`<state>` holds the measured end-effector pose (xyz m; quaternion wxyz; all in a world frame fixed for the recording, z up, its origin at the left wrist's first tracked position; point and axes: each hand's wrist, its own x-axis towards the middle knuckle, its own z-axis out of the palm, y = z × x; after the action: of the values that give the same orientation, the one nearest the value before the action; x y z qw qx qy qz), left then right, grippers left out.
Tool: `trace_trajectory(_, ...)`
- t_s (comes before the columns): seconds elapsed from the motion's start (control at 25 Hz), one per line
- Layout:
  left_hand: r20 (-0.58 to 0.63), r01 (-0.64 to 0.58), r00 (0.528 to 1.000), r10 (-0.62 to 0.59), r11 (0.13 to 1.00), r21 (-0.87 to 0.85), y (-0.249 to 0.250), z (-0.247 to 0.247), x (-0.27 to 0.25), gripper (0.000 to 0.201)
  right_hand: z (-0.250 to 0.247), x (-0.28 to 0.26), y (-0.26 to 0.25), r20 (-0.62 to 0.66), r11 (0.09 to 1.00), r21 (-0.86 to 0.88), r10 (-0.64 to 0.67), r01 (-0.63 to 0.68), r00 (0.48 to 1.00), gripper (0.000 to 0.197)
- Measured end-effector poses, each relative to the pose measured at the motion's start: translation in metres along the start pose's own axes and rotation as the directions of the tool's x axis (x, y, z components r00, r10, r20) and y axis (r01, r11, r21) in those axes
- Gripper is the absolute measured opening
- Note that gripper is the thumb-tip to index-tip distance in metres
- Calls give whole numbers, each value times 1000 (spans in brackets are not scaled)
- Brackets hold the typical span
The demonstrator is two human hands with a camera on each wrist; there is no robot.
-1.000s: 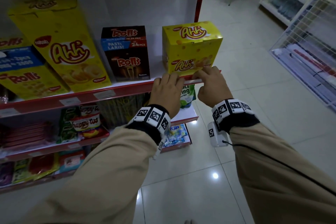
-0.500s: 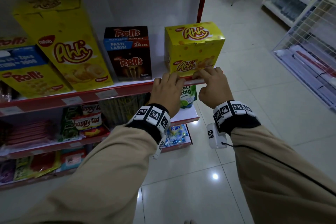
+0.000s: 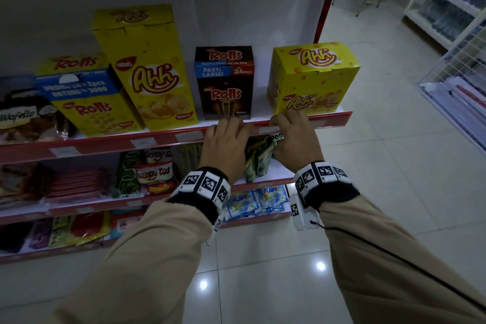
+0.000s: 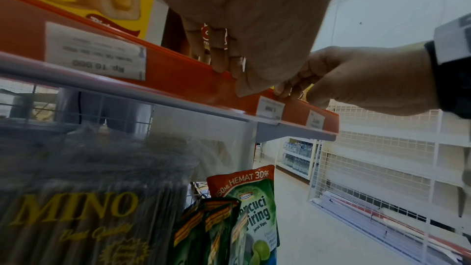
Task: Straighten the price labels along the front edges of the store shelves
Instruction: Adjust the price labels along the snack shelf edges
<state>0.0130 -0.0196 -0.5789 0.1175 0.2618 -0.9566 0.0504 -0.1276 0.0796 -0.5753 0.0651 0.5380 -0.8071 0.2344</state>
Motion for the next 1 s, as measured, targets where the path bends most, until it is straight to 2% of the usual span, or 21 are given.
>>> trace_trajectory(0.2,27,19,999,-18,1000,-11,4,-4,3,43,7,-9,-4,-84,999,-46,-24,21,996,45)
trace_trajectory(0.32,24,10,1000,-10,1000,-7,3,-4,2,42,8,-13,-4,-64,993,-107,-51,44,997,43)
trace_trajectory(0.6,4,10,1000,-9,999,-53,1,-2,0,44,4,-3,-8,40,982,-187,12,-4,999,31)
trace_trajectory(0.76,26,-1,1000,3,997,-73,-1,-2,2,41,6,-2,-6,39,977,-213,-11,19,999,29)
trace_trajectory(0.84,39,9,999,-5,995,-100,-3,-2,2,41,8,0,-6,43,979,-205,30,-20,999,27)
trace_trajectory(1.0,63,33,998,-21,978,-204,-8,-4,6,41,10,3,-3,-58,994,-60,91,-95,994,14)
